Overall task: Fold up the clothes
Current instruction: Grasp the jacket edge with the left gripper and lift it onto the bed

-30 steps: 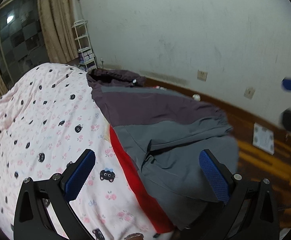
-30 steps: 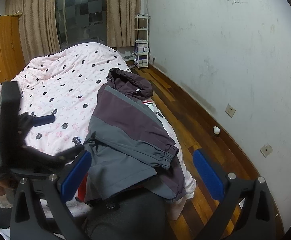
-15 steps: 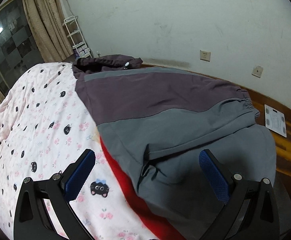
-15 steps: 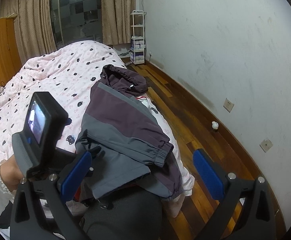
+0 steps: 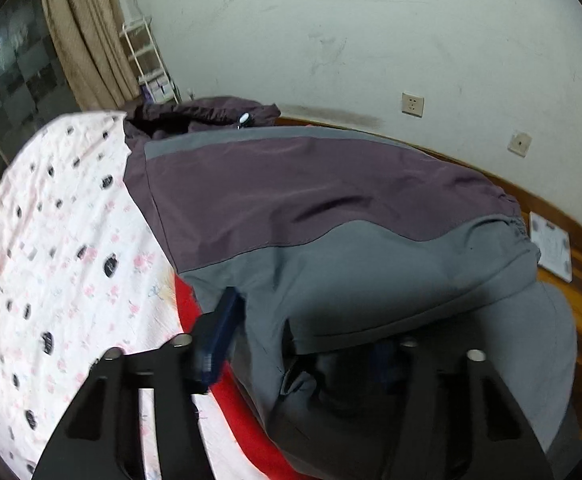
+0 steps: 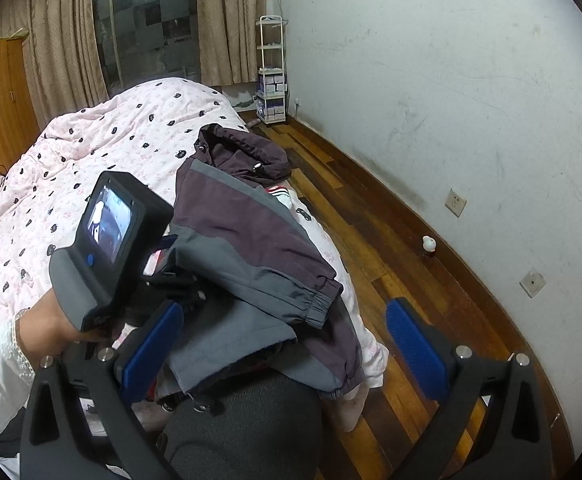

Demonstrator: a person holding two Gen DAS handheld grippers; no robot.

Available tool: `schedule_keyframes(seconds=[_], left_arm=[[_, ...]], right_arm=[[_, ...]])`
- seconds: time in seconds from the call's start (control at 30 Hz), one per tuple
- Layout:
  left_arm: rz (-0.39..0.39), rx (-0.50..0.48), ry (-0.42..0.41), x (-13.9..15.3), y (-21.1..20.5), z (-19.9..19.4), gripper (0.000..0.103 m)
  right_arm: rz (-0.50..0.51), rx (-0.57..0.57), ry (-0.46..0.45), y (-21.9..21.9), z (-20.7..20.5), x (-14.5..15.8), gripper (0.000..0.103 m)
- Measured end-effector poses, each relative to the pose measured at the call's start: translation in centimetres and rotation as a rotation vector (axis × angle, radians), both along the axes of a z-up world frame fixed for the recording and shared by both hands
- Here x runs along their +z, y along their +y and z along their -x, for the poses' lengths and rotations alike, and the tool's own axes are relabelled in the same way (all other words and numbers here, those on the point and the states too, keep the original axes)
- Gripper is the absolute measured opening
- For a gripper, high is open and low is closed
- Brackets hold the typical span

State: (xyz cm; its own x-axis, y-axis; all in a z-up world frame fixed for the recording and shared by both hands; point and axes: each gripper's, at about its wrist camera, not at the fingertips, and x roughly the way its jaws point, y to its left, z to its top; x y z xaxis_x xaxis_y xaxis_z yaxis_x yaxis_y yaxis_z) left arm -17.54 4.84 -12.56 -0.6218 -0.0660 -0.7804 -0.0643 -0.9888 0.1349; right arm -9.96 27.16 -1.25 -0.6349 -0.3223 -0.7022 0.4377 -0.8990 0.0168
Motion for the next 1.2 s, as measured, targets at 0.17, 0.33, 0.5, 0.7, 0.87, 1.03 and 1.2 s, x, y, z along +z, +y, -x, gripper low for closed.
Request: schedule_keyframes(seconds=[0.17, 0.33, 0.5, 0.7, 0.87, 1.03, 1.2], left_arm=[[-0.074, 0.069, 0.048, 1.8, -2.0, -0.7, 0.01], [-0.171, 0.155, 0.108, 4.0, -4.8, -2.3, 0.006], [-0.212, 0.291, 0.18, 6.2, -9.2, -4.2, 0.005], [-0.233, 0.461, 0.227, 7.1, -16.0, -7.0, 0.005], [-0.234, 0.577, 0.269, 7.2, -20.9, -10.2, 0.004], [-0.243, 0.681, 0.3, 7.2, -25.0, -13.5, 0.003], [-0.237, 0.781, 0.303, 6.5, -28.3, -17.5, 0.003]], right_arm=[[-0.004, 0.005, -0.004, 0.1, 0.0, -0.3, 0.103], [-0.007, 0.009, -0.011, -0.1, 0.2, -0.4, 0.103], [-0.012, 0.026, -0.011, -0.8, 0.2, -0.7, 0.103], [-0.023, 0.069, -0.013, -2.8, -0.1, -1.2, 0.103], [-0.039, 0.109, 0.009, -4.9, -0.2, -1.3, 0.103], [-0.046, 0.137, 0.018, -7.2, 0.4, -1.8, 0.103], [-0.04, 0.179, 0.007, -9.8, 0.9, -2.1, 0.103]])
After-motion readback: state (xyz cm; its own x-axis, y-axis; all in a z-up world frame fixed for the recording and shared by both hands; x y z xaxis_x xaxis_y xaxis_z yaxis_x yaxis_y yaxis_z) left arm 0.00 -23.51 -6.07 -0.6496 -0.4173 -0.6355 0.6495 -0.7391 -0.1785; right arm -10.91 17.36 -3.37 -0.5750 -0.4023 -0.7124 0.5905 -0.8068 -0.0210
